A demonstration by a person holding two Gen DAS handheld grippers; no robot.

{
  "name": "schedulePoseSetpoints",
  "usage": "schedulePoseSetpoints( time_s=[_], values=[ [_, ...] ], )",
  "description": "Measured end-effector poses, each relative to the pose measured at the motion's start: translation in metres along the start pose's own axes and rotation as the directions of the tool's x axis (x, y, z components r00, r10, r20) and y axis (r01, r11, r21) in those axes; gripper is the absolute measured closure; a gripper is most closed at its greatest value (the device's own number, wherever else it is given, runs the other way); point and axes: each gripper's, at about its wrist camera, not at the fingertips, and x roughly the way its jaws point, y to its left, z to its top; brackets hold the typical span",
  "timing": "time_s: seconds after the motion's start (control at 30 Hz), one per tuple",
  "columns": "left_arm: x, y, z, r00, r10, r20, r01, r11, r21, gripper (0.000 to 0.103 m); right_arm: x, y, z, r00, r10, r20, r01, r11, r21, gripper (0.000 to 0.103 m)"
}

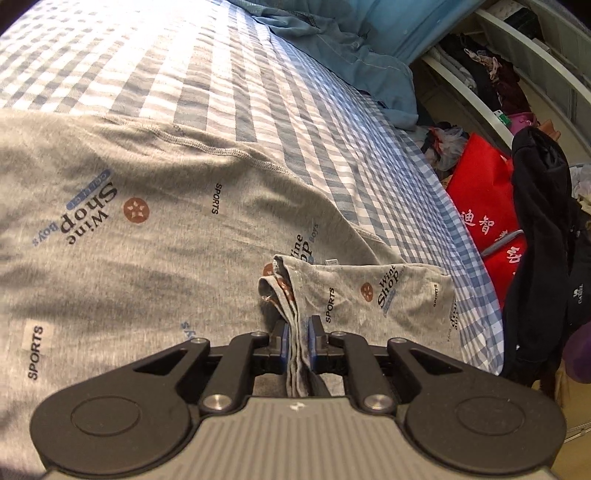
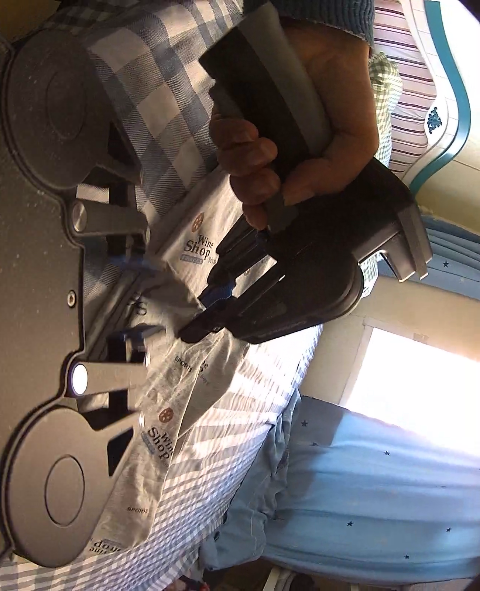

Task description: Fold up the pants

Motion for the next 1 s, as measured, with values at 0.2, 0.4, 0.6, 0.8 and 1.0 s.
schedulePoseSetpoints(
  time_s=[0.2,0.4,0.6,0.8,1.0],
  values=[
    [-0.023,-0.022,-0.004,0.988,0.123,0.094,-0.130,0.988,0.077,0.035,-0.030,-0.022,-0.020,0.997,-0.075,0.036,0.073,0.996,0.051,0.025],
    [-0.034,-0.051,-0.012,0.951,0.222,0.214,-0.258,0.953,0.156,0.003,-0.055,-0.058,-0.041,0.968,-0.241,0.063,0.232,0.964,0.129,0.001],
    [-0.015,-0.070,-0.023,0.887,0.352,0.299,-0.420,0.884,0.205,0.001,-0.055,-0.095,-0.061,0.929,-0.369,0.001,0.361,0.909,0.209,0.001],
    [0.020,-0.080,-0.042,0.790,0.459,0.405,-0.564,0.804,0.190,0.001,-0.023,-0.127,-0.064,0.889,-0.458,-0.007,0.452,0.875,0.175,0.001],
    [0.026,-0.062,-0.045,0.809,0.447,0.381,-0.524,0.843,0.124,0.001,0.023,-0.171,-0.056,0.883,-0.469,0.006,0.467,0.881,0.069,0.001]
  ],
)
